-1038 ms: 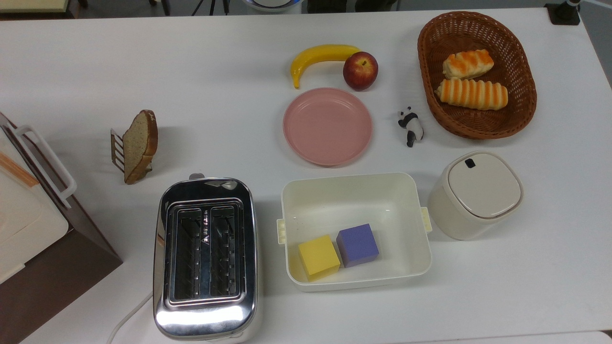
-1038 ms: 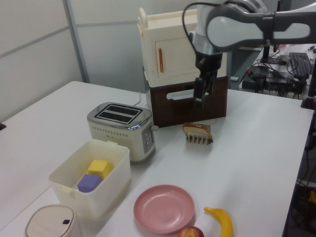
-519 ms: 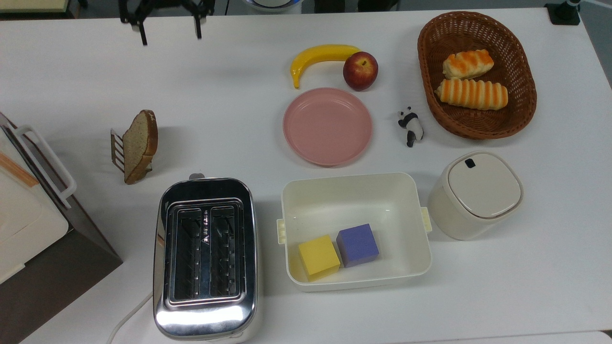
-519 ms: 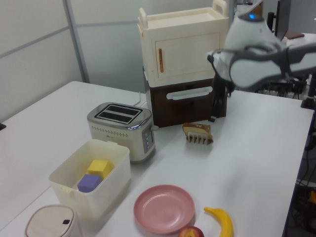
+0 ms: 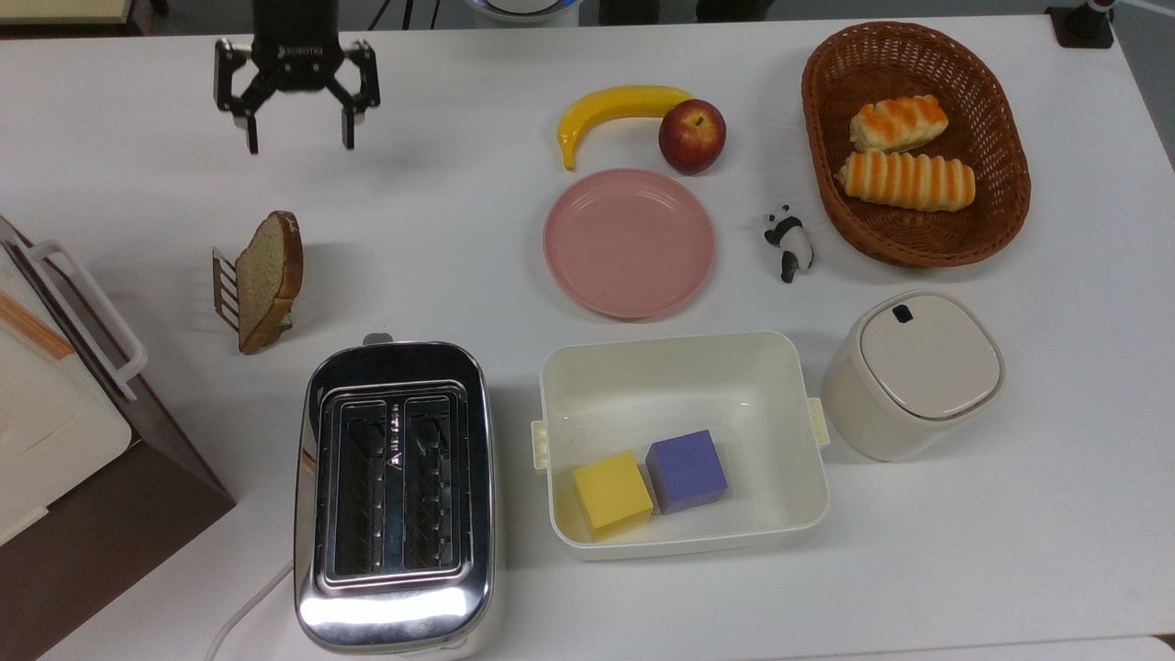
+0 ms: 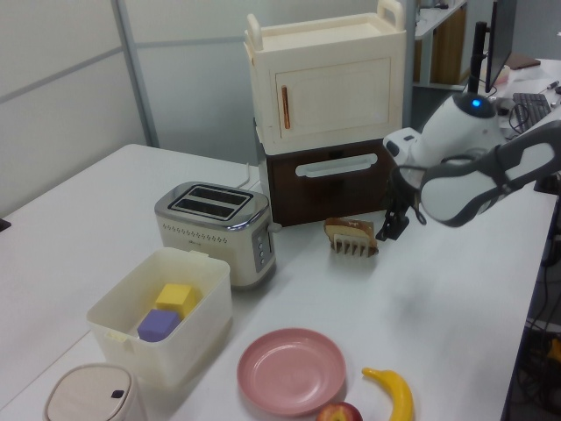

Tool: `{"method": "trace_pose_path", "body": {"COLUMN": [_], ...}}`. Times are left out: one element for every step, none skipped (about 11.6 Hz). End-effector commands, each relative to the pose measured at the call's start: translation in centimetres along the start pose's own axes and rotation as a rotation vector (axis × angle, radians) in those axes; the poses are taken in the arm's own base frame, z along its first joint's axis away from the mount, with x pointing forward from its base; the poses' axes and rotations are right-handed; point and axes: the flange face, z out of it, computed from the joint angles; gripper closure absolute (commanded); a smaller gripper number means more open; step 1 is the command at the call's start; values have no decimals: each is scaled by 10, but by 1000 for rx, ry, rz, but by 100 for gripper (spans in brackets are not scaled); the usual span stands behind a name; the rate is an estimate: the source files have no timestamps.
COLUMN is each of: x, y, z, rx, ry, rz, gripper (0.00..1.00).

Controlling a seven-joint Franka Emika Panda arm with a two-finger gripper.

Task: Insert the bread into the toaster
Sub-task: 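Lower the open gripper over the bread slice in the wire rack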

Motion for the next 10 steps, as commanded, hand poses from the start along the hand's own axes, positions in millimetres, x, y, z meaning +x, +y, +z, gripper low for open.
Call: {"method": "trace_pose_path", "body": {"x": [-6, -4, -1, -1, 1, 5, 11, 14, 15, 16], "y": [-9, -8, -5, -4, -1, 7, 15, 18, 19, 19], "z": [51, 57, 58, 60, 65, 66, 64, 69, 74, 80], "rx": [-23, -23, -27, -27, -31, -43, -58, -60, -59, -58], "ry": [-15, -20, -18, -22, -26, -21, -12, -15, -20, -27], "rz": [-46, -49, -45, -45, -47, -41, -39, -41, -44, -49], "gripper": [0, 0, 1, 9, 9, 9, 12, 20, 34, 37]}}
